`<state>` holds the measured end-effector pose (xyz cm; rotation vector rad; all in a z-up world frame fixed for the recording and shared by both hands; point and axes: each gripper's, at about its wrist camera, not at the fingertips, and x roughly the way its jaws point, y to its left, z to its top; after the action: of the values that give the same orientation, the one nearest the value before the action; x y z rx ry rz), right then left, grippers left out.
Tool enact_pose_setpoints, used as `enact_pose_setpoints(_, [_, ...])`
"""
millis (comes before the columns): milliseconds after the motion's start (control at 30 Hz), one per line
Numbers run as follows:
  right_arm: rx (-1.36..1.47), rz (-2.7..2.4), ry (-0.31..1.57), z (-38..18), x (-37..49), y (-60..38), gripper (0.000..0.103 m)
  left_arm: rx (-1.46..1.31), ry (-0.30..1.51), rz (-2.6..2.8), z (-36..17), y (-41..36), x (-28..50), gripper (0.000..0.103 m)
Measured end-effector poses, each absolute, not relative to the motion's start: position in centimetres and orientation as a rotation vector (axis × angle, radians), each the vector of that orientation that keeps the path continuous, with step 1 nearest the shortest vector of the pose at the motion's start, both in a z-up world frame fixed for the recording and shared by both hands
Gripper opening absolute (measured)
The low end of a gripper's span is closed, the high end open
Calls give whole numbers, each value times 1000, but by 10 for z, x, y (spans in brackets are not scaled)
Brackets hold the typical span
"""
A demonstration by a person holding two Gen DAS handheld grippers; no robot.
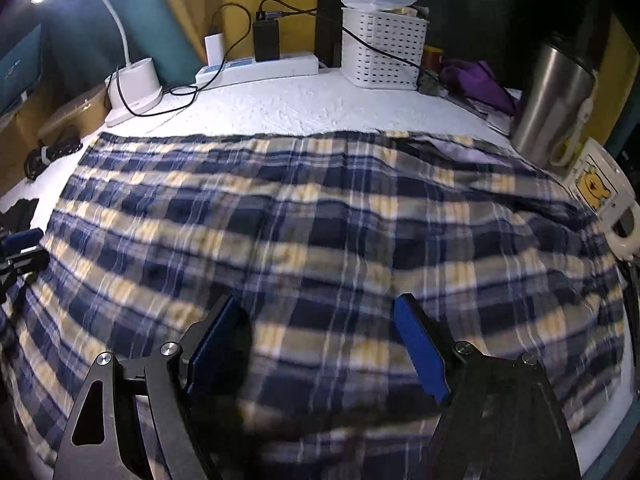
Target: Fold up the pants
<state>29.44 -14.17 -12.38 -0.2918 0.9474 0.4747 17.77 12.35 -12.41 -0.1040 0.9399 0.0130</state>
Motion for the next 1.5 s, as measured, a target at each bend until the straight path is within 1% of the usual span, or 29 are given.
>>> enact_pose_setpoints(300, [-286,436,945,-123,270,-166,80,-55,948,73,-124,126,169,47])
enact_pose_setpoints(433, [-282,428,943,-122,260,-174,80,-29,931,105,-116,122,158,47])
enact_pose_setpoints(667, [-277,428,933,-120,247,-184,80,-22,880,-80,-95,69,139,47])
enact_pose_setpoints(900, [-258,428,932,-120,236,-198,80,-16,899,-233,-101,6,130,47])
enact_pose_setpoints(1000, [-252,429,927,-122,231,-205,80,5,937,-257,-112,-11,127,47])
enact_pose_setpoints(1100, [-245,433,921,-122,227,-210,80,-23,988,-259,-123,-12,127,47])
enact_pose_setpoints(1267, [-233,433,911,-123,220,-220,80,-69,985,-264,-125,-6,122,46])
enact_pose_setpoints(1367, [-222,428,912,-123,215,-226,80,-54,990,-247,-124,-8,113,47])
enact_pose_setpoints(1500, [-163,414,914,-121,208,-246,80,-102,975,-224,-109,3,109,47])
